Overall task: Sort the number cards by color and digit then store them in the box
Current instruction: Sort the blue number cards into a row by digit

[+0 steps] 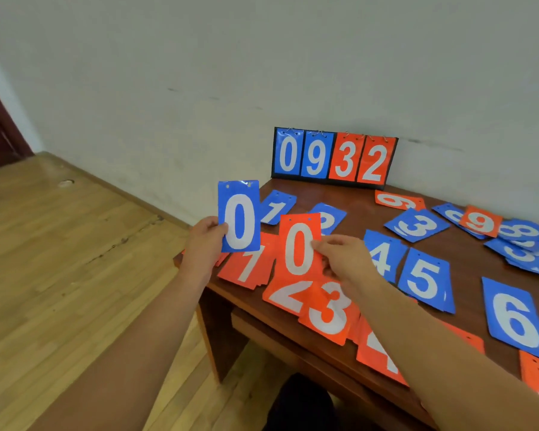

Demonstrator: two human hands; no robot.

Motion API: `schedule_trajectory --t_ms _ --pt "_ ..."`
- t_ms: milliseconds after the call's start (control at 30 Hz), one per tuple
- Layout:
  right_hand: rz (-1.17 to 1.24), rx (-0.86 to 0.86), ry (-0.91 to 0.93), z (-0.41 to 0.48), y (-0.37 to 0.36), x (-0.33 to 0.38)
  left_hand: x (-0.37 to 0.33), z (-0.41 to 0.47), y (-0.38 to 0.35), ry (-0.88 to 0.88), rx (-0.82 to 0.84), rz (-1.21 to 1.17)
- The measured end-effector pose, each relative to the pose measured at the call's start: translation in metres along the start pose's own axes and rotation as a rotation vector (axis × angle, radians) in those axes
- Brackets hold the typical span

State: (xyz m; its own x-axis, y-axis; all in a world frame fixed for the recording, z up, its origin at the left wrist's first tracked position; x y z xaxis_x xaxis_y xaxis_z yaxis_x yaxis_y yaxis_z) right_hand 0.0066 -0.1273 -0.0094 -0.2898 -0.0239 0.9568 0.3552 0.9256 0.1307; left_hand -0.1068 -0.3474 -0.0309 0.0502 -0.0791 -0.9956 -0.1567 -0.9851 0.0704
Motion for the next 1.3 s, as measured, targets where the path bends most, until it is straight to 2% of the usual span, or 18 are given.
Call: schedule_trajectory --t_ms 133,267,400,500,633,867,1033,1200,1300 --pt "0.003 0.065 0.031 0.015 -0.043 0.015 -0.003 0.006 0.009 0.057 0.201 -0.263" --pt "-0.056 0.147 0.045 0.025 -0.071 0.026 0.0 0.014 0.014 0.082 0.28 -0.242" --pt "-0.11 0.144 0.048 0.032 -0.079 0.029 0.003 0.02 0.019 0.006 0.254 -0.074" --pt "-0.013 0.115 0.018 0.034 -0.083 0.027 0.004 0.022 0.018 -0.034 0.204 0.017" --pt "-0.179 0.096 0.104 0.035 -0.092 0.027 -0.003 0.021 0.017 -0.08 0.235 0.001" --pt "-0.095 0.018 0.085 0.043 -0.091 0.024 -0.005 0.038 0.036 -0.055 0.109 0.06" --pt "-0.022 -0.047 0.038 0.049 -0.082 0.019 0.012 0.066 0.058 -0.017 -0.12 0.33" --pt "-0.01 -0.026 -0.018 0.053 -0.079 0.012 0.033 0.077 0.054 -0.026 -0.1 0.769" --pt "-0.029 -0.029 -0.006 0.058 -0.076 0.007 0.04 0.078 0.053 -0.005 -0.099 0.882"
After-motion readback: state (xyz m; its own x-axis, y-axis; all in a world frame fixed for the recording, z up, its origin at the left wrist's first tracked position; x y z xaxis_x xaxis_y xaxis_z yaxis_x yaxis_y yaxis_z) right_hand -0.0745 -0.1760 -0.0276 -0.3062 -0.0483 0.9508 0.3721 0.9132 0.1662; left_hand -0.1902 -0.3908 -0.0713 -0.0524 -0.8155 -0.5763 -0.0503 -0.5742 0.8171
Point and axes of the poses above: each hand's wrist, its own z-axis towards the middle knuckle, its own y-axis out of the back of the hand, x = y × z, the point moved 2 cm from there along z, towards the middle knuckle, and after that the axes turned 10 degrees about x, right-handed, at the moved point
